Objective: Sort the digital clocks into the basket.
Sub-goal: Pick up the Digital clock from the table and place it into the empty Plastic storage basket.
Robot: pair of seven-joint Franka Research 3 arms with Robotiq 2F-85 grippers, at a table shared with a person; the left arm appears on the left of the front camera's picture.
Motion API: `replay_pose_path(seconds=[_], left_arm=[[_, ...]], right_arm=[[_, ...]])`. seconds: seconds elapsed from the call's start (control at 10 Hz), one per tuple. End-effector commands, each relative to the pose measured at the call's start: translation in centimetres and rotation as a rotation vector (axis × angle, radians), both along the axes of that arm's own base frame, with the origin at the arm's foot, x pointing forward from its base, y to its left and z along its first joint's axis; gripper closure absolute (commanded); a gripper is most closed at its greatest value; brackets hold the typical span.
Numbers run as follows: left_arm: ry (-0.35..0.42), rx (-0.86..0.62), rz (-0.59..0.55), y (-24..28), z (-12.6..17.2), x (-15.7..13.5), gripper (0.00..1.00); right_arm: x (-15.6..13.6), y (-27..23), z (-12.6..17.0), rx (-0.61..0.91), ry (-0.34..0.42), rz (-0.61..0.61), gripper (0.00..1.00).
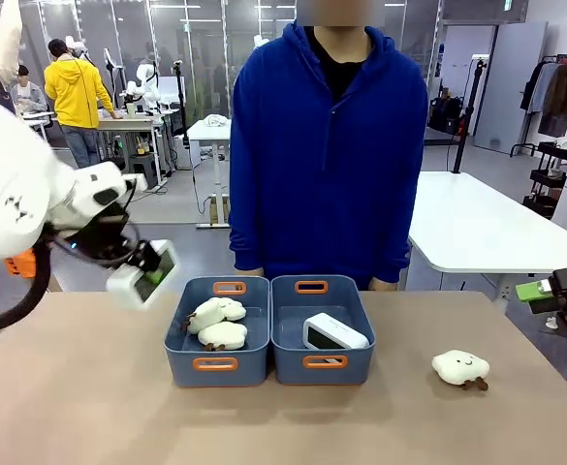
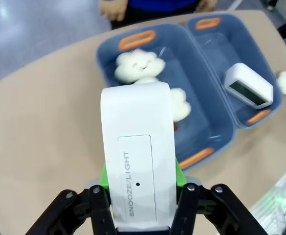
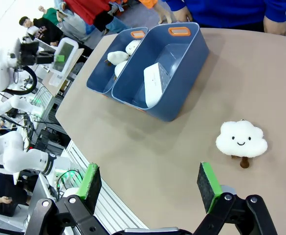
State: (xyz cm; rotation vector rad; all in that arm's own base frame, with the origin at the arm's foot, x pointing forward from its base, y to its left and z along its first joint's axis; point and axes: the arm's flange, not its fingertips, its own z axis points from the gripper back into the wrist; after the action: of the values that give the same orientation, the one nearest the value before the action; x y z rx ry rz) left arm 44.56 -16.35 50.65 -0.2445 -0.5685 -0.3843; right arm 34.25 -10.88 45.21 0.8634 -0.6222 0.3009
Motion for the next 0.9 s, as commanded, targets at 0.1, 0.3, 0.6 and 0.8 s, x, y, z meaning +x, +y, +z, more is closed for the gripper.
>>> replay_pose_path(seconds=[0.1,0.3,0.6,0.8], left_arm=[[-0.039,-0.049,-0.152,-8.0,0.6,1.7,0.58],[-0.007,-0.148,-0.205,-13.6,0.6,2.1,0.58],[0.033,-0.198,-0.187,-19.9,-3.5,2.4,0.58],[0.073,-0.254,-0.138,-21.7,-6.4,2.9,0.58]], right_arm=[[-0.1,-0.1,0.0,0.001,-0.008,0.010,0.00],[-0.1,-0.1,0.0,0.001,-0.008,0.010,0.00],[-0.1,-0.1,0.0,0.001,-0.008,0.010,0.00],[-0.1,-0.1,0.0,0.001,-0.008,0.010,0.00]])
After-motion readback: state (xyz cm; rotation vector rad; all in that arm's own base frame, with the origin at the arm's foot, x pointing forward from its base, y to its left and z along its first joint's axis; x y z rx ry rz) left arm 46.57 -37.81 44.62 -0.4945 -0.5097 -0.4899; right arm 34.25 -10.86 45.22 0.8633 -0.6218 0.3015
